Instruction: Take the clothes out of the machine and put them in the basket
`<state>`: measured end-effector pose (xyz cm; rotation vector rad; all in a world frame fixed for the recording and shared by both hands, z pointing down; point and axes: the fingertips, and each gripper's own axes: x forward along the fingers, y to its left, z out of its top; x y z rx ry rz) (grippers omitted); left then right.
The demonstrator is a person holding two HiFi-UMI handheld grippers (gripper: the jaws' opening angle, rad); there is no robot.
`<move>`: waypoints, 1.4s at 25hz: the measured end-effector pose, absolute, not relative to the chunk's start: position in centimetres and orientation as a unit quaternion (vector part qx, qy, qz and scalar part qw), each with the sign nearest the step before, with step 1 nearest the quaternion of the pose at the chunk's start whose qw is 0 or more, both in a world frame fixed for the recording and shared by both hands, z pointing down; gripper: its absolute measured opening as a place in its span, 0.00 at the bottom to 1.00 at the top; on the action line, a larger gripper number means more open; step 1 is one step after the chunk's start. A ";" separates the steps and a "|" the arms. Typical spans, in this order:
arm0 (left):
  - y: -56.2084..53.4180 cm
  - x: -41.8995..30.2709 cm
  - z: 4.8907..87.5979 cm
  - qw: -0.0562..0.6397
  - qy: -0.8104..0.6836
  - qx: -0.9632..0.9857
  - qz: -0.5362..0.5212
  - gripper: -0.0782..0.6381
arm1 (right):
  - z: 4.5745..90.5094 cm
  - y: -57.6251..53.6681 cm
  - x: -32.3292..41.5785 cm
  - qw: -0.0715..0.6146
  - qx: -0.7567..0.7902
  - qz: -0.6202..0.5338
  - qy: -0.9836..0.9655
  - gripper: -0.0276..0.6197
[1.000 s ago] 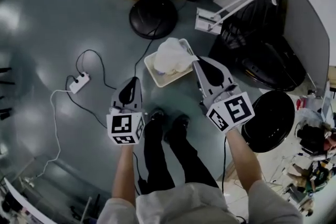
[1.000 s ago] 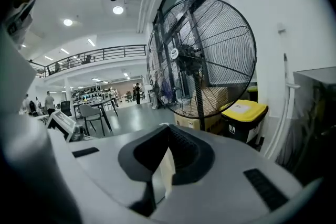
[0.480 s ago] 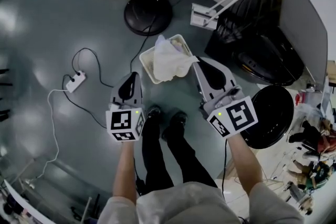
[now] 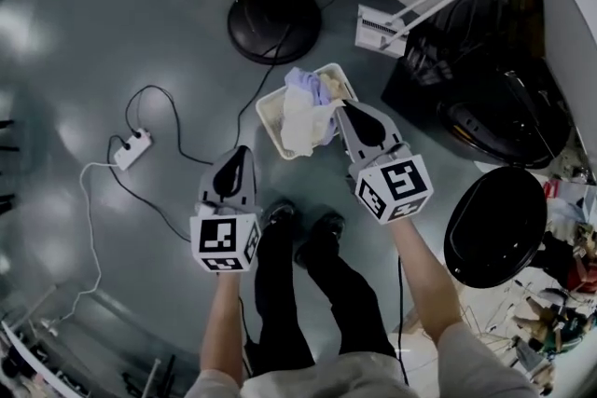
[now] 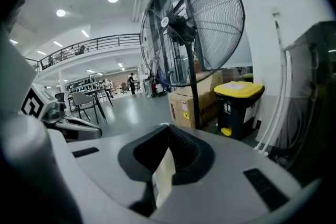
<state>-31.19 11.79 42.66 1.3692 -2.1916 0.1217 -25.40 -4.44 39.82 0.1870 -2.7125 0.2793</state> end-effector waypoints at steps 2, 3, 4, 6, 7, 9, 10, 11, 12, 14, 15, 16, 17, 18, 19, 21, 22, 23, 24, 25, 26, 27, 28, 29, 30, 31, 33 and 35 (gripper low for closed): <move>11.8 -31.6 44.9 0.275 -0.815 0.508 0.045 0.13 | 43.7 -4.6 -26.0 0.215 0.067 0.098 -0.970 0.08; 11.8 -31.8 46.0 0.274 -0.816 0.507 0.045 0.13 | 45.7 -4.7 -26.3 0.221 0.065 0.094 -0.968 0.08; 11.7 -32.0 47.0 0.274 -0.816 0.507 0.043 0.13 | 47.7 -4.9 -26.6 0.229 0.064 0.091 -0.967 0.08; 11.3 -32.4 49.0 0.275 -0.816 0.507 0.040 0.13 | 51.6 -5.2 -27.1 0.241 0.066 0.091 -0.964 0.08; 11.2 -32.5 50.0 0.276 -0.815 0.508 0.040 0.13 | 53.6 -5.3 -27.3 0.246 0.068 0.093 -0.962 0.08; 11.2 -32.5 52.3 0.278 -0.814 0.508 0.043 0.13 | 57.3 -5.1 -27.5 0.254 0.069 0.097 -0.960 0.08; 11.3 -32.5 53.5 0.279 -0.814 0.507 0.045 0.13 | 59.1 -4.7 -27.5 0.258 0.068 0.098 -0.959 0.08; 11.4 -32.5 54.7 0.281 -0.815 0.505 0.047 0.13 | 60.9 -4.5 -27.5 0.262 0.067 0.102 -0.957 0.08; 11.5 -32.5 55.9 0.282 -0.815 0.503 0.048 0.13 | 62.7 -4.3 -27.5 0.265 0.068 0.106 -0.956 0.08; 11.5 -32.5 58.1 0.287 -0.815 0.502 0.047 0.13 | 66.3 -4.2 -27.3 0.275 0.072 0.116 -0.952 0.08; 11.5 -32.5 59.1 0.289 -0.814 0.502 0.049 0.13 | 68.0 -4.1 -27.1 0.282 0.073 0.120 -0.949 0.08; 11.5 -32.5 60.0 0.291 -0.813 0.502 0.053 0.13 | 69.7 -4.1 -27.0 0.290 0.075 0.124 -0.946 0.08; 11.5 -32.5 60.7 0.293 -0.812 0.503 0.056 0.13 | 71.3 -3.9 -26.8 0.299 0.076 0.127 -0.943 0.08; 11.5 -32.5 61.4 0.294 -0.811 0.503 0.058 0.13 | 72.8 -3.7 -26.6 0.307 0.077 0.129 -0.940 0.08; 11.5 -32.5 61.9 0.295 -0.810 0.503 0.059 0.13 | 74.1 -3.6 -26.3 0.316 0.079 0.130 -0.936 0.08; 11.4 -32.5 62.5 0.296 -0.810 0.503 0.059 0.13 | 76.1 -3.5 -25.7 0.330 0.084 0.136 -0.930 0.08; 11.3 -32.6 62.6 0.295 -0.810 0.503 0.059 0.13 | 76.8 -3.5 -25.4 0.334 0.087 0.139 -0.928 0.08; 11.2 -32.5 62.7 0.294 -0.810 0.503 0.059 0.13 | 77.2 -3.4 -25.2 0.337 0.088 0.142 -0.927 0.08; 11.0 -32.5 62.6 0.292 -0.811 0.504 0.059 0.13 | 77.4 -3.4 -24.9 0.337 0.086 0.144 -0.926 0.09; 10.8 -32.4 62.5 0.291 -0.810 0.505 0.060 0.13 | 77.5 -3.3 -24.8 0.336 0.083 0.145 -0.927 0.12; 10.7 -32.3 62.4 0.291 -0.810 0.506 0.061 0.13 | 77.4 -3.2 -24.6 0.334 0.080 0.147 -0.927 0.25; 10.5 -32.2 62.2 0.290 -0.809 0.507 0.060 0.13 | 77.2 -3.2 -24.5 0.332 0.079 0.149 -0.928 0.40; 10.4 -32.0 62.0 0.290 -0.808 0.509 0.060 0.13 | 77.0 -3.3 -24.3 0.329 0.080 0.150 -0.929 0.44; 10.3 -31.9 61.9 0.290 -0.808 0.510 0.060 0.13 | 76.7 -3.5 -24.2 0.326 0.082 0.150 -0.930 0.44; 10.2 -31.7 61.8 0.290 -0.807 0.511 0.060 0.13 | 76.3 -3.7 -24.2 0.324 0.085 0.148 -0.931 0.44; 10.0 -31.6 61.6 0.291 -0.806 0.512 0.061 0.13 | 76.0 -3.9 -24.1 0.322 0.087 0.146 -0.931 0.45; 9.8 -31.3 61.3 0.292 -0.804 0.514 0.064 0.13 | 75.1 -4.2 -23.8 0.318 0.092 0.144 -0.933 0.44; 9.7 -31.1 60.5 0.293 -0.803 0.514 0.067 0.13 | 74.1 -4.4 -23.3 0.317 0.097 0.142 -0.933 0.44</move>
